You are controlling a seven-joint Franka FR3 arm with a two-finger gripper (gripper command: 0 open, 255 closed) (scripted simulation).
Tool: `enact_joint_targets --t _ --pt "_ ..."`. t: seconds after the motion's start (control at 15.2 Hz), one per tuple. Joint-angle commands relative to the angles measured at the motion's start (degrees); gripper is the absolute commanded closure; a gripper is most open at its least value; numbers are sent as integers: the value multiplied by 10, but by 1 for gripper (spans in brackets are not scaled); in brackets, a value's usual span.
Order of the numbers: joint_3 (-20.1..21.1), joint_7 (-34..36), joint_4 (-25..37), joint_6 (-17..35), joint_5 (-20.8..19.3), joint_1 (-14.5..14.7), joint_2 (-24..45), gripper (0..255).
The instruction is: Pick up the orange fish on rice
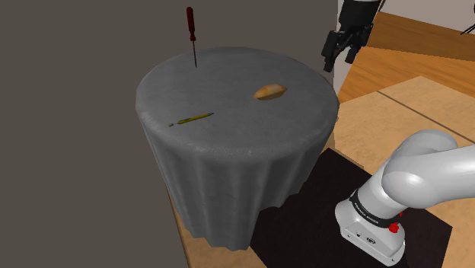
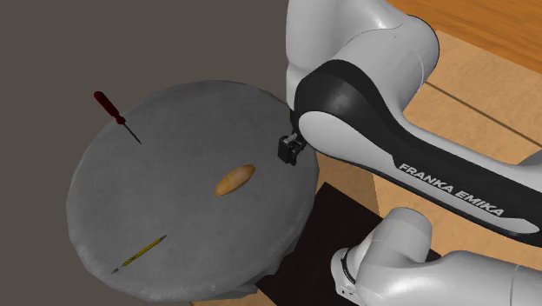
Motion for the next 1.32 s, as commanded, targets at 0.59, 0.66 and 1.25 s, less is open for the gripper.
enact_joint_targets --t 0.59,0.66,1.25 --pt "-60 -376 56 95 -2 150 147 0" --pt "-64 -417 62 102 1 166 160 0" --pt "-70 -663 63 150 21 256 213 0"
